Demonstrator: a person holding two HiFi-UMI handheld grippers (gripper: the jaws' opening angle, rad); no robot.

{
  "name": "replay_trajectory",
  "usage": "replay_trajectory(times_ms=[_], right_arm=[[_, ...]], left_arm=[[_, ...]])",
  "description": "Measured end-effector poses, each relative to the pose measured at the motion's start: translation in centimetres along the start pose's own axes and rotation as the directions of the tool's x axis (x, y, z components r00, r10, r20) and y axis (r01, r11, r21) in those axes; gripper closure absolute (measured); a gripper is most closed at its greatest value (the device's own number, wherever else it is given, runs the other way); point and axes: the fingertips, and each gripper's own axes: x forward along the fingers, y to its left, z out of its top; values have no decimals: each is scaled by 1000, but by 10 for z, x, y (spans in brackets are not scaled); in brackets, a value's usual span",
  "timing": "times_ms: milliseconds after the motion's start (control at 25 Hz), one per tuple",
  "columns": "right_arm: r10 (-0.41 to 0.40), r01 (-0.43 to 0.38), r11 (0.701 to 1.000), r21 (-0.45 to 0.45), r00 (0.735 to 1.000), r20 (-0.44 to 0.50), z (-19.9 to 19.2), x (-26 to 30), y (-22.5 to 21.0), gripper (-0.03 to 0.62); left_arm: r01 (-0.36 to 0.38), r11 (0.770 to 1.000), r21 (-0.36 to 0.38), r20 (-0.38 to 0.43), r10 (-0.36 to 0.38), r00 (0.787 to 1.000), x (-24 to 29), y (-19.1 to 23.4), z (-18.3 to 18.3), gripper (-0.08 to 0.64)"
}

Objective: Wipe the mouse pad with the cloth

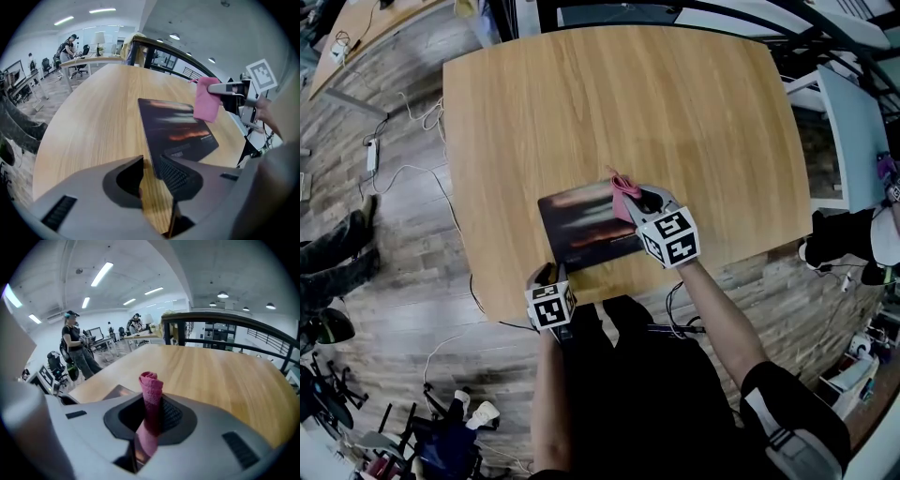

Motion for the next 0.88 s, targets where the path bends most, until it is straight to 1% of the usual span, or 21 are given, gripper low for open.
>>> replay_trajectory(times_ms=[120,200,240,280,360,400,440,480,560,640,720,800,880], right_arm=[[126,-126,992,1,991,40,18,2,56,526],[228,-230,973,23,972,59,30,4,94,526],[285,-288,956,49,956,70,36,5,113,526],[342,-350,932,92,936,85,41,7,130,526],[438,-456,864,213,890,126,46,17,156,526],[466,-487,831,270,874,139,44,27,165,526],[480,-496,810,313,867,131,36,41,171,526],[481,-483,807,339,871,98,22,57,174,526],[454,-422,833,358,891,-7,-12,86,173,526],[416,-363,855,369,906,-72,-37,98,164,526],[379,-322,871,371,921,-90,-44,101,155,526],[343,-288,893,344,933,-109,-45,103,150,526],[322,-268,911,314,937,-132,-46,105,148,526]], left_arm=[[1,1000,-4,4,-1,1000,0,1,0,442],[-8,1000,2,2,8,1000,0,2,3,457],[-11,1000,5,-1,11,1000,0,1,3,471],[-12,1000,8,-4,12,1000,0,1,4,472],[-7,1000,8,-5,7,1000,1,1,4,472],[-5,1000,5,-3,5,1000,1,1,4,472],[-3,1000,2,1,3,1000,1,2,4,474],[-2,1000,-2,4,2,1000,1,4,4,474],[1,1000,-11,3,-1,1000,0,4,4,474],[5,1000,-18,0,-5,1000,0,2,3,474],[9,1000,-12,-2,-9,1000,0,2,3,474],[10,1000,-2,-6,-10,1000,0,4,3,474],[8,1000,1,-6,-8,1000,0,6,3,474]])
